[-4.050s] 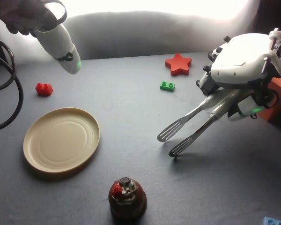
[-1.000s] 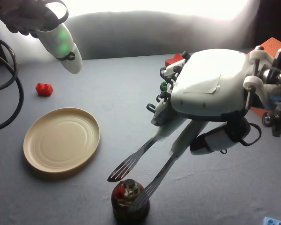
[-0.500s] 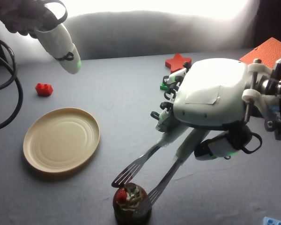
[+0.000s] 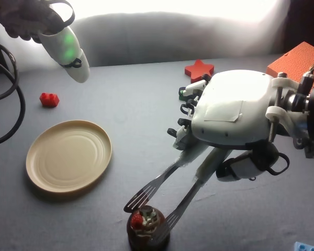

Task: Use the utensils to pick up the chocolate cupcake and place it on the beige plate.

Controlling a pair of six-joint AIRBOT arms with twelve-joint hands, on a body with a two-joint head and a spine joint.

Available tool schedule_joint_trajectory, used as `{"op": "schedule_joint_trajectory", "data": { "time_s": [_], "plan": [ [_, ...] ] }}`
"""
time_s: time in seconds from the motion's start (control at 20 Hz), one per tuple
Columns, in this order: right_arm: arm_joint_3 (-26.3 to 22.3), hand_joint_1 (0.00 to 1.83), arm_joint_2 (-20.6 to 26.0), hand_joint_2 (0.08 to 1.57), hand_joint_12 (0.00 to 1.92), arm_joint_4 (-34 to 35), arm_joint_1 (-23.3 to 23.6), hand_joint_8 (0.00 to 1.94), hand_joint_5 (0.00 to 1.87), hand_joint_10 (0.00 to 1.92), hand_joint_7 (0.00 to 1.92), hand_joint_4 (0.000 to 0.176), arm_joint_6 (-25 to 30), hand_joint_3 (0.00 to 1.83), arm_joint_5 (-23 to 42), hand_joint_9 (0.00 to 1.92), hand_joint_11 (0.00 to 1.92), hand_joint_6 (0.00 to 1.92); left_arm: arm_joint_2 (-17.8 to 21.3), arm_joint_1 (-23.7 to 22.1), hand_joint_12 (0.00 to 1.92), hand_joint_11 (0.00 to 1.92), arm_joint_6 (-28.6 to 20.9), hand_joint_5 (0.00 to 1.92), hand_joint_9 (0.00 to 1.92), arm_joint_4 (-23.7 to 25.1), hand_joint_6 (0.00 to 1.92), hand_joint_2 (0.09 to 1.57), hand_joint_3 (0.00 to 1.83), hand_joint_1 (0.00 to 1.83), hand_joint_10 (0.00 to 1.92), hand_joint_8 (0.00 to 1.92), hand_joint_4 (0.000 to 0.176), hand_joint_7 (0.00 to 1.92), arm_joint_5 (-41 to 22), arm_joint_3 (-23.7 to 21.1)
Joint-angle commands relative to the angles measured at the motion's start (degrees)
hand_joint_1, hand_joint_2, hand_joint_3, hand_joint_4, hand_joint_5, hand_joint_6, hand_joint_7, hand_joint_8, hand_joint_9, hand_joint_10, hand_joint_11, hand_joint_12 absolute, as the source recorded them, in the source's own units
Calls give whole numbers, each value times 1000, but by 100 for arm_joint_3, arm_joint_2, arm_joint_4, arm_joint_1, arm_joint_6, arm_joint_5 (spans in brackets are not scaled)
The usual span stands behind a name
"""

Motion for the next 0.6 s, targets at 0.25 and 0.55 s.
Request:
{"op": "schedule_joint_trajectory", "data": {
  "time_s": [0.25,0.55],
  "plan": [
    [-26,1055,-10,1072,1267,0,80,5,855,413,907,0,-242,0,-220,724,342,9,31,-65,219,0,36,138,66,380,1,1046,1,373,2,1,0,75,-134,15],
    [-28,1066,-74,1075,1243,-1,40,1,798,436,862,0,-389,0,-275,680,322,0,30,-65,208,0,42,137,68,379,3,1035,0,407,3,2,0,80,-134,16]
  ]
}}
